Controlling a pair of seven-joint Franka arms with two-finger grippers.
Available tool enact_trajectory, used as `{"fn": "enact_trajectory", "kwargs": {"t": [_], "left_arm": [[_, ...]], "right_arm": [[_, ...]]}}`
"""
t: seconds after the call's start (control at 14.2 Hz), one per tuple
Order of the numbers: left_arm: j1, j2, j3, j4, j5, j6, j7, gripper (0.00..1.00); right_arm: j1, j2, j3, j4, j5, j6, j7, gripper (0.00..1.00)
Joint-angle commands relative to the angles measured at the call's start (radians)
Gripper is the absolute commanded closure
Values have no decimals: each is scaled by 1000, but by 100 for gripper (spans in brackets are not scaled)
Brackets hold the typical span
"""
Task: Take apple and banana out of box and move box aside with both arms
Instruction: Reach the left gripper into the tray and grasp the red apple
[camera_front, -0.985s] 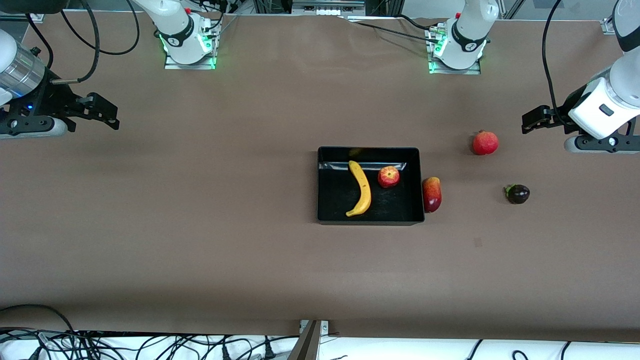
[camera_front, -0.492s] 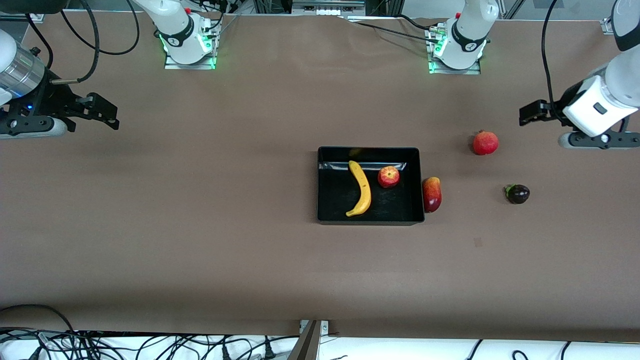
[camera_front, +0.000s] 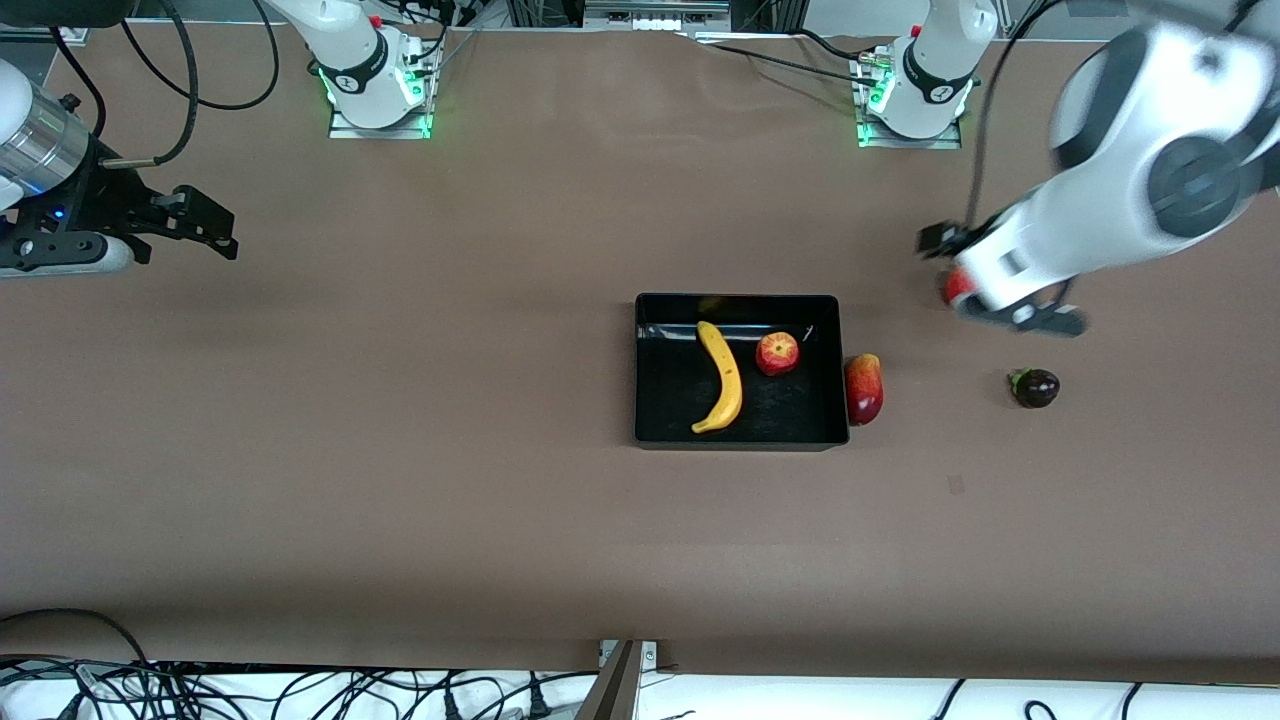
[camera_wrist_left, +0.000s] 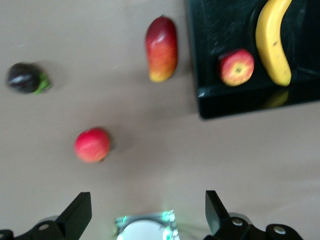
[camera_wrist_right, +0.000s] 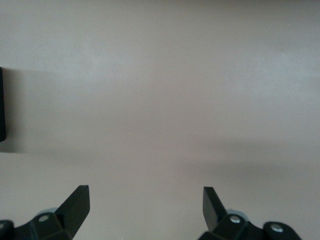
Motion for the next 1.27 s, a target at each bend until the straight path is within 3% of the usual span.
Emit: {"fn": "enact_trajectory", "kwargs": {"t": [0.0, 0.28, 0.63, 0.77, 1.2], "left_arm": [[-23, 108, -39, 25, -6, 107, -102, 0], [-123, 212, -39, 9, -6, 236, -212, 0], [-183, 245, -37, -137, -3, 475, -270, 0], [-184, 269, -41, -188, 73, 575, -284, 0], [-209, 341, -41, -200, 81, 655, -319, 0]], "right_arm": [[-6, 0, 4, 13, -10, -14, 3, 0], [-6, 0, 2, 13, -10, -14, 2, 0], [-6, 0, 4, 13, -10, -14, 2, 0], [-6, 0, 4, 13, -10, -12, 3, 0], [-6, 0, 4, 13, -10, -14, 3, 0]]}}
